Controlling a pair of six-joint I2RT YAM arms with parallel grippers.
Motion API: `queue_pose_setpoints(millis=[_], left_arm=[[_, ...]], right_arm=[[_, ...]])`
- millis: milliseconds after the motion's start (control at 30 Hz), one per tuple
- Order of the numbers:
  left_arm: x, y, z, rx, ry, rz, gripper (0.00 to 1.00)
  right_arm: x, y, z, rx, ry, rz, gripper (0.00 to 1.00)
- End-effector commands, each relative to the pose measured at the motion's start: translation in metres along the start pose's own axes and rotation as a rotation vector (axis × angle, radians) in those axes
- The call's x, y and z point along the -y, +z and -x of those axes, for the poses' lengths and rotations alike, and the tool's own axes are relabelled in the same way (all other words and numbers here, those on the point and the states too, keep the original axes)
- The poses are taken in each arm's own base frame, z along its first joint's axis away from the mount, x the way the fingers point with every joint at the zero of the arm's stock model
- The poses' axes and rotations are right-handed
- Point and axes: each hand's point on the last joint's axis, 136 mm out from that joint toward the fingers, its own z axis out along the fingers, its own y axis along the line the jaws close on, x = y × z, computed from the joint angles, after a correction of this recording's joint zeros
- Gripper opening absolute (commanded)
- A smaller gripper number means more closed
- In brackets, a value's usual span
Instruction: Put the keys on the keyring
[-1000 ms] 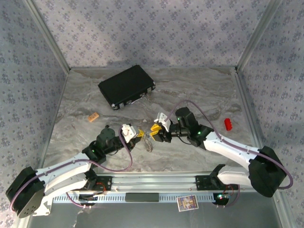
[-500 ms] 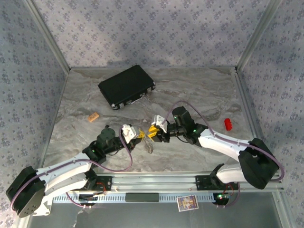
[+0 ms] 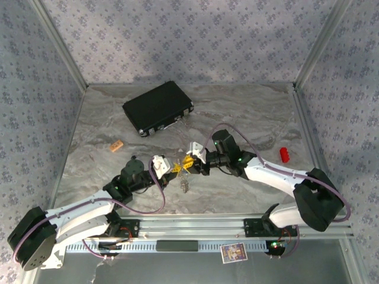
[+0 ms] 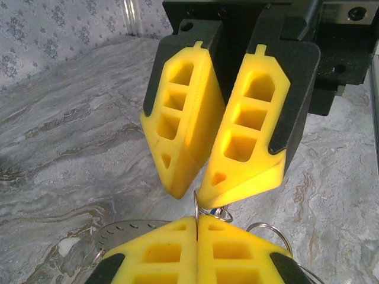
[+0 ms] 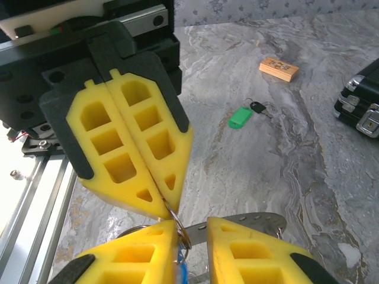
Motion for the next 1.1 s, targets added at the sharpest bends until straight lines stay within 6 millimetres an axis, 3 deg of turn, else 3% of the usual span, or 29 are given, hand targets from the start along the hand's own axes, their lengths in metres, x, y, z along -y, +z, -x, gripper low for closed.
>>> queue_pose_setpoints(millis=[0,200,300,367,433,533,667,1067], left_arm=[[0.005,0.000,0.026,0.097,0.021,-0.031,0.00],[0.004,0.001,0.031,0.105,0.030,-0.026,0.00],[-0.001,0.002,0.028,0.081,0.022,0.002,0.01],[-0.005,0.003,0.020,0.026,0.020,0.021,0.27],[-0.004,0.002,0.013,-0.016,0.039,0.016,0.36],[-0.005,-0.002,0.006,-0.047,0.071,0.019,0.40],[-0.004,-0.005,0.002,-0.074,0.069,-0.036,0.37],[0.005,0.004,0.017,0.033,0.067,-0.156,0.29]], right_arm=[[-0.007,0.003,0.008,0.007,-0.023,0.062,0.17],[-0.014,0.004,0.003,-0.025,-0.008,0.107,0.00],[-0.012,0.001,0.004,-0.043,-0.020,0.098,0.00],[-0.010,-0.002,0.006,-0.070,-0.037,0.080,0.00],[-0.009,-0.006,0.009,-0.104,-0.064,0.064,0.00],[-0.006,-0.011,0.011,-0.171,-0.114,0.032,0.00],[-0.005,-0.015,0.010,-0.239,-0.157,0.007,0.00],[-0.010,-0.017,0.018,-0.296,-0.227,0.015,0.00]])
